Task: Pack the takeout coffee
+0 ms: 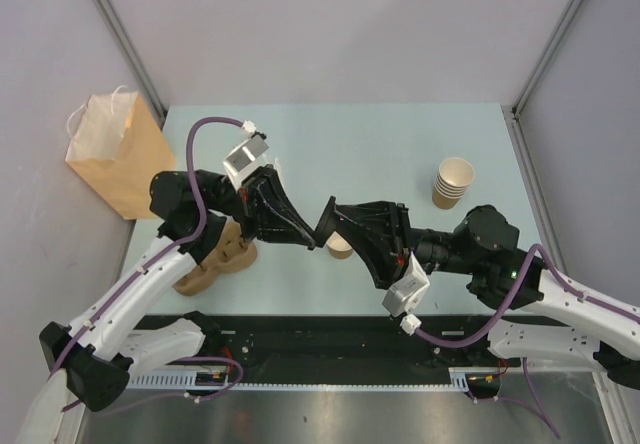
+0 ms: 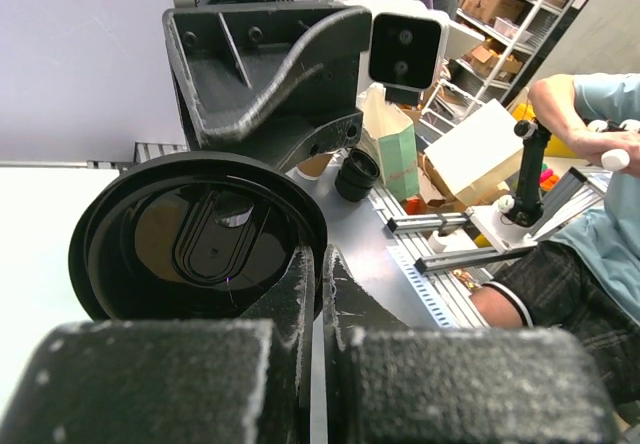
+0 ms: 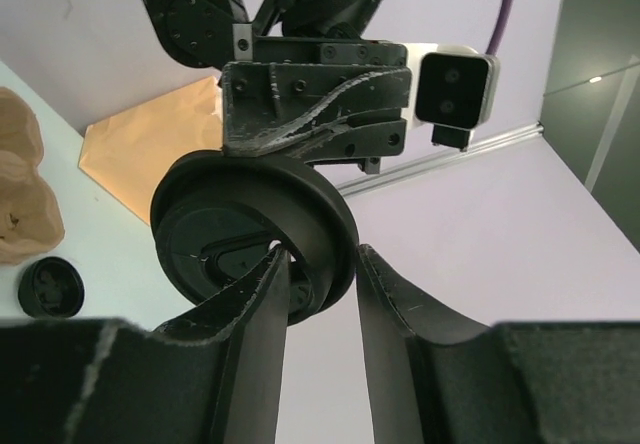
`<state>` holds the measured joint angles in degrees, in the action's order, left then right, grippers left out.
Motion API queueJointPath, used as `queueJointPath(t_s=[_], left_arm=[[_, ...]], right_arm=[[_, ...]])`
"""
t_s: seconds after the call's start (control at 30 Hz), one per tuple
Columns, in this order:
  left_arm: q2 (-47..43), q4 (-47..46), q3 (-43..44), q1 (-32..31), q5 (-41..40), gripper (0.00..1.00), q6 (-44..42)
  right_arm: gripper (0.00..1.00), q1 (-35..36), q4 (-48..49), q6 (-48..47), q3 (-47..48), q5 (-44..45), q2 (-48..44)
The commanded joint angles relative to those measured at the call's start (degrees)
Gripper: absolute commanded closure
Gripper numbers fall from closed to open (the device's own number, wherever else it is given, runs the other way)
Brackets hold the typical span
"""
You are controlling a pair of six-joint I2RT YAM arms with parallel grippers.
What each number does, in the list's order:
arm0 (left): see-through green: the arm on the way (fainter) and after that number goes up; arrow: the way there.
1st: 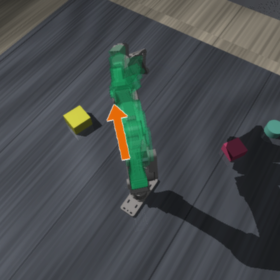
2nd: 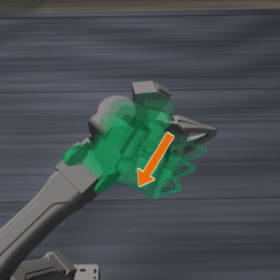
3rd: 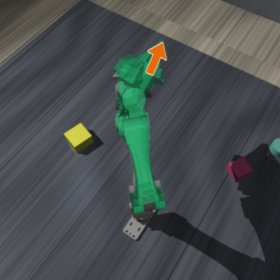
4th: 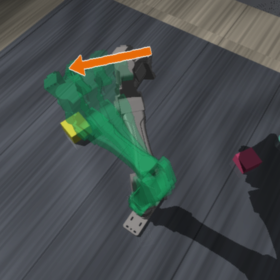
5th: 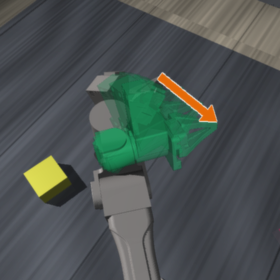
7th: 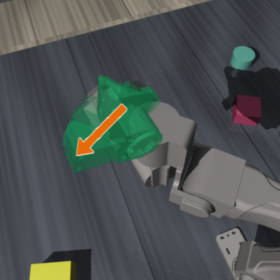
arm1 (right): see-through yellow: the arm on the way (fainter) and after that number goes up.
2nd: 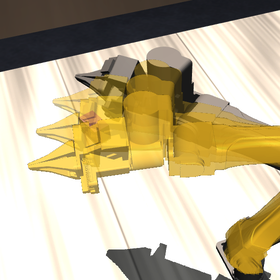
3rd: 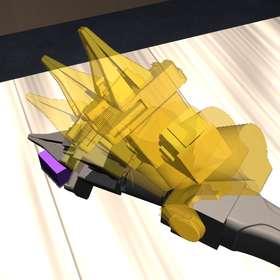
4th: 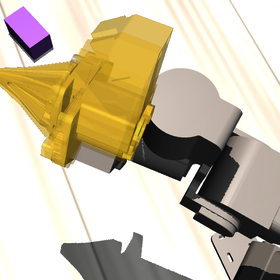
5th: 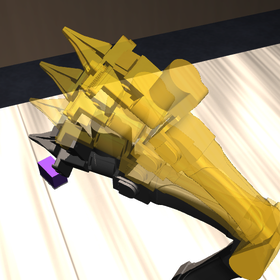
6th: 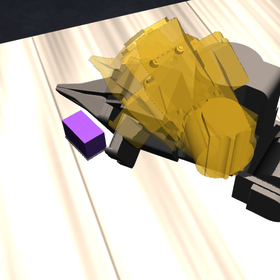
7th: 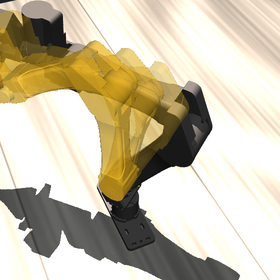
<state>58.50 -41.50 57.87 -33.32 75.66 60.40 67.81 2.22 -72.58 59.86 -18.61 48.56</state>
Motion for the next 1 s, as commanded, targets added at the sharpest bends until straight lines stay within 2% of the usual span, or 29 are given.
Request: queueJointPath(t_s=[0.0, 0.1, 0.2, 0.23, 0.3, 0.33, 0.37, 0.43, 0.47, 0.5, 0.53, 0.6, 0.63, 0.73, 0.8, 0.83, 0.87, 0.93, 0.97], left_arm=[[0.1, 1.1, 0.1, -0.9, 0.3, 1.00, -1.0], [0.0, 2.1, -0.1, -1.2, 0.5, 1.00, -1.6], [-0.1, 2.6, -0.3, -1.5, 0.5, 1.00, -2.0], [-0.1, 3.3, -0.4, -1.4, 0.4, 1.00, -2.1], [-0.2, 5.1, -0.2, -1.4, -0.3, 0.94, -4.1], [-0.4, 9.4, 0.1, -1.4, -0.6, 0.87, -5.7], [-0.5, 11.7, 0.7, -1.1, -0.7, 0.67, -9.0], [-0.3, 17.8, 1.5, -0.5, 0.0, 0.39, -12.0], [0.3, 20.0, 2.5, 0.8, 0.5, 0.14, -14.5], [0.7, 22.5, 3.1, 1.8, 0.9, 0.03, -15.7], [1.0, 25.8, 3.5, 3.3, 1.5, 0.01, -16.4], [0.8, 26.3, 3.2, 9.6, 1.3, 0.01, -17.4], [0.4, 26.3, 2.7, 14.6, -0.5, 0.00, -17.9], [-2.3, 30.0, 2.0, 24.0, -5.2, 0.01, -21.6], [-3.0, 34.6, 2.8, 26.6, -9.5, 0.00, -26.9], [-2.6, 44.0, 5.3, 27.7, -11.7, 0.01, -29.7], [-2.2, 49.6, 6.9, 27.7, -19.7, 0.01, -35.4], [-0.4, 61.4, 10.7, 27.7, -24.9, 0.01, -39.1], [0.0, 64.0, 11.6, 27.7, -27.6, 0.00, -41.6]], right_arm=[[0.65, 0.7, -2.0, -6.3, 0.3, -1.9, -0.6], [0.73, 0.9, -3.9, -7.2, 0.3, -1.8, -0.4], [0.90, 1.0, -4.3, -8.2, 0.3, -1.7, -0.4], [1.00, 1.3, -4.4, -8.1, 0.3, -1.7, -0.3], [1.00, 1.6, -4.4, -7.7, 0.3, -0.7, -0.2], [1.00, 1.8, -4.5, -6.8, 0.3, -0.2, -0.3], [1.00, 1.9, -4.9, -6.0, 0.3, 0.9, -0.4], [1.00, 1.8, -5.6, -4.3, 0.3, 2.3, -0.5], [1.00, 1.7, -6.5, -2.5, 0.3, 4.3, -0.5], [1.00, 1.4, -6.9, -1.1, 0.3, 5.3, -0.6], [1.00, 1.0, -7.3, 0.5, 0.4, 6.2, -0.5], [1.00, -1.2, -9.9, 5.1, 0.9, 8.4, 0.0], [1.00, -2.1, -12.2, 7.0, 1.4, 9.4, 0.3], [1.00, -7.9, -17.7, 15.2, 3.1, 9.2, 3.0], [1.00, -12.9, -20.6, 22.3, 6.1, 9.1, 7.4], [1.00, -14.6, -23.6, 24.4, 7.5, 9.6, 9.1], [1.00, -15.8, -25.5, 26.3, 10.7, 9.9, 11.3], [1.00, -18.6, -30.7, 31.3, 13.5, 11.6, 17.1], [1.00, -19.3, -32.6, 33.0, 15.1, 11.8, 18.9]])
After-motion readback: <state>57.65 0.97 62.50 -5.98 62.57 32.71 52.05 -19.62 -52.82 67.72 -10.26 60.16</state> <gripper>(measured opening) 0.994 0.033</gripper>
